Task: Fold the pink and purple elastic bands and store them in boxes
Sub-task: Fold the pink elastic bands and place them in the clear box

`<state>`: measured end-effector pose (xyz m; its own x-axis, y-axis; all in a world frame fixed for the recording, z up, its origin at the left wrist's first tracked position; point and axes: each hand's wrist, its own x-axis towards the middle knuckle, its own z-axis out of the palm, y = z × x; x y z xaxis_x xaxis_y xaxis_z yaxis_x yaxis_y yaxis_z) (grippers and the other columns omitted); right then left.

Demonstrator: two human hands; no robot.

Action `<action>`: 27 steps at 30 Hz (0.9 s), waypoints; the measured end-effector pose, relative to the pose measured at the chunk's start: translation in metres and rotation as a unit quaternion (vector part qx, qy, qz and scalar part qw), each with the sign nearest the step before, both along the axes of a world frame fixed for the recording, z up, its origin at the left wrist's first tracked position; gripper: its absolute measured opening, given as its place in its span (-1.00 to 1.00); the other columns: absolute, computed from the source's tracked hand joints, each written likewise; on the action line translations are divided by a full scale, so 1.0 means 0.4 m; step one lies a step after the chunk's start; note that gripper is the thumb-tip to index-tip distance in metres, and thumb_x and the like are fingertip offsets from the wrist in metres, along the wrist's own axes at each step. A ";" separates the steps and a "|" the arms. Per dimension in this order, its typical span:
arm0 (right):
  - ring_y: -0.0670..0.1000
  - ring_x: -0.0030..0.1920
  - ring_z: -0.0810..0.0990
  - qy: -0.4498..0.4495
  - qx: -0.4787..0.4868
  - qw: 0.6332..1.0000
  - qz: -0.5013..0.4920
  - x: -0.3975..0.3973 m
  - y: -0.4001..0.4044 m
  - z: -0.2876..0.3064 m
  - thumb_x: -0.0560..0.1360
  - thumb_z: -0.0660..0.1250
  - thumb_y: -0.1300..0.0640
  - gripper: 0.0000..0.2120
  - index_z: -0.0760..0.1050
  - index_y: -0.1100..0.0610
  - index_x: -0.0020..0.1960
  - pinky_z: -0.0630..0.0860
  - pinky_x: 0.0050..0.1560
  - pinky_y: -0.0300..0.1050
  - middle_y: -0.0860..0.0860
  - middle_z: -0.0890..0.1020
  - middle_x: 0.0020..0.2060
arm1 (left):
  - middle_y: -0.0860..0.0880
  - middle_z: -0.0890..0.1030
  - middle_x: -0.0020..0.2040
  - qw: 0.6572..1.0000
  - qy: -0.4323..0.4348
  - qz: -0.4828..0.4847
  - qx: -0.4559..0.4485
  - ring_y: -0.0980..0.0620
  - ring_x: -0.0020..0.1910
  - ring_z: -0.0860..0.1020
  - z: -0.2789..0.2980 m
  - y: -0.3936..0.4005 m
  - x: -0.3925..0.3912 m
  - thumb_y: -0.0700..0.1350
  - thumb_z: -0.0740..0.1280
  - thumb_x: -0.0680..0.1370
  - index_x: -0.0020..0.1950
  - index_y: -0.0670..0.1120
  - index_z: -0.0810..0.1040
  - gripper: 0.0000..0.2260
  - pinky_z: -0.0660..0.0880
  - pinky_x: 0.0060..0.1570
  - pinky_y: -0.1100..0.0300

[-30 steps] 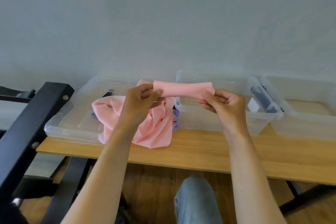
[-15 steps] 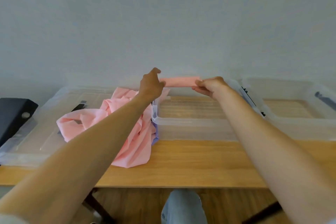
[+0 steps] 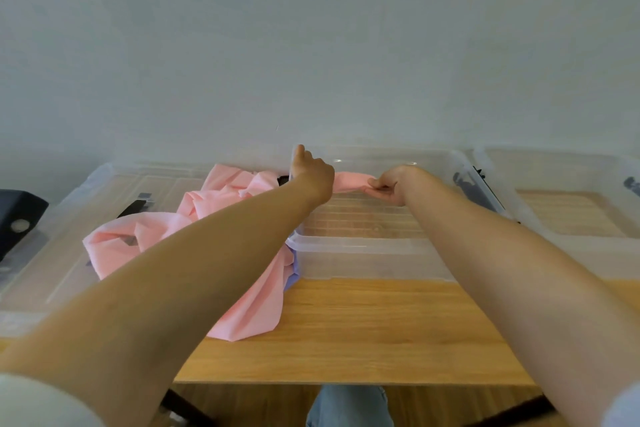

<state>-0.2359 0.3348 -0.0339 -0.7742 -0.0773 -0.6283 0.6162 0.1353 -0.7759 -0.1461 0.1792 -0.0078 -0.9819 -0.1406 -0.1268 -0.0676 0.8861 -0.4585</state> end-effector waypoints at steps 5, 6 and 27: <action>0.16 -0.33 0.65 -0.045 0.014 0.999 -0.018 -0.020 -0.009 -0.035 0.59 0.35 0.43 -0.92 0.45 0.36 -0.02 0.65 -0.37 -0.04 0.16 0.60 -0.18 | 0.02 0.57 0.31 0.993 -0.047 -0.033 -0.103 -0.08 0.51 0.24 -0.018 -0.005 -0.012 -0.05 0.12 0.67 0.34 0.04 0.49 -0.72 -0.01 0.50 0.00; 0.17 -0.30 0.63 -0.052 0.018 0.998 -0.026 -0.023 -0.014 -0.039 0.58 0.35 0.45 -0.91 0.46 0.35 -0.02 0.65 -0.34 -0.01 0.16 0.59 -0.18 | 0.00 0.55 0.35 0.991 -0.053 -0.038 -0.113 -0.08 0.53 0.22 -0.020 -0.007 -0.015 -0.04 0.12 0.68 0.37 0.04 0.48 -0.70 -0.03 0.51 0.00; 0.19 -0.21 0.75 0.262 0.458 0.830 0.183 0.047 -0.054 -0.010 0.49 0.41 0.27 -0.88 0.55 0.25 0.01 0.72 -0.08 0.05 0.17 0.72 -0.23 | -0.05 0.59 0.26 0.990 -0.094 -0.101 -0.035 -0.09 0.34 0.50 -0.056 0.008 0.017 -0.15 0.22 0.66 0.25 -0.07 0.56 -0.79 0.16 0.52 -0.03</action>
